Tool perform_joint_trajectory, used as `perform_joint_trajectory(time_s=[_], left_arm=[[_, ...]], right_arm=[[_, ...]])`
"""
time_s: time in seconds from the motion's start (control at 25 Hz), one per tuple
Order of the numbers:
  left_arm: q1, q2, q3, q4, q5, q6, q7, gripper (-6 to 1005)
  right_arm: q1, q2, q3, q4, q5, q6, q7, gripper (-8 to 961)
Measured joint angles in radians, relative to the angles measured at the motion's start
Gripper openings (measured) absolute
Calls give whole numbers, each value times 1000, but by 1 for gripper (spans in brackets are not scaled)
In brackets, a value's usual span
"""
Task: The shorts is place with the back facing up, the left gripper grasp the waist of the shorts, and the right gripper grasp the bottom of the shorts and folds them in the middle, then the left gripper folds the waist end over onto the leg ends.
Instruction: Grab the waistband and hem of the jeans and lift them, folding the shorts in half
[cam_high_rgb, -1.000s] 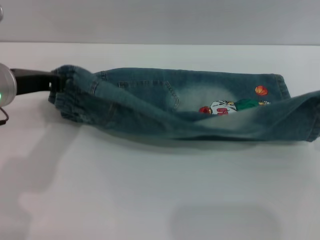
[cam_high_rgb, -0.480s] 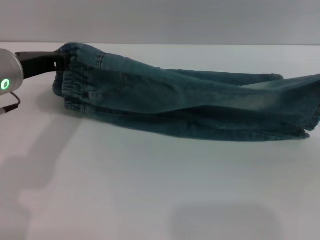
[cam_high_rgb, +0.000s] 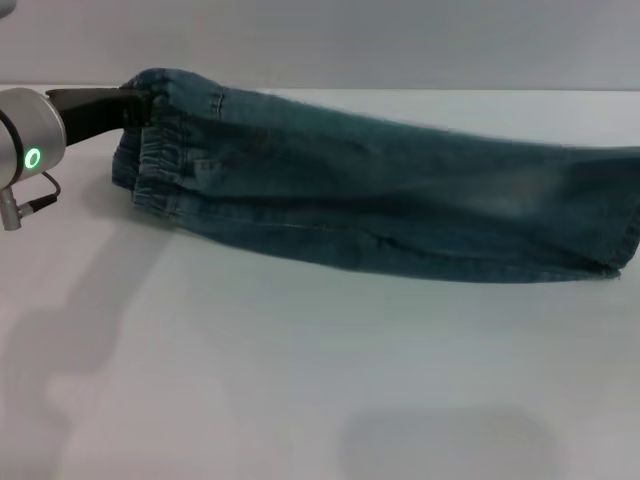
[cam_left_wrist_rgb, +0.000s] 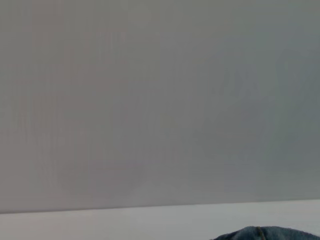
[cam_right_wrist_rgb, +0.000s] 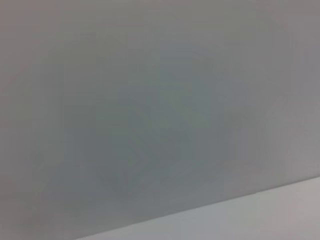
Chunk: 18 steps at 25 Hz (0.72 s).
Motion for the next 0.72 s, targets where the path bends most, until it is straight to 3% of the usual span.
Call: perform_joint_trajectory(time_s=[0.72], left_arm=[[-39,0,-4,84,-17,65,0,94]], right_arm=[[49,-1,69,-91,11,-28,-89,49]])
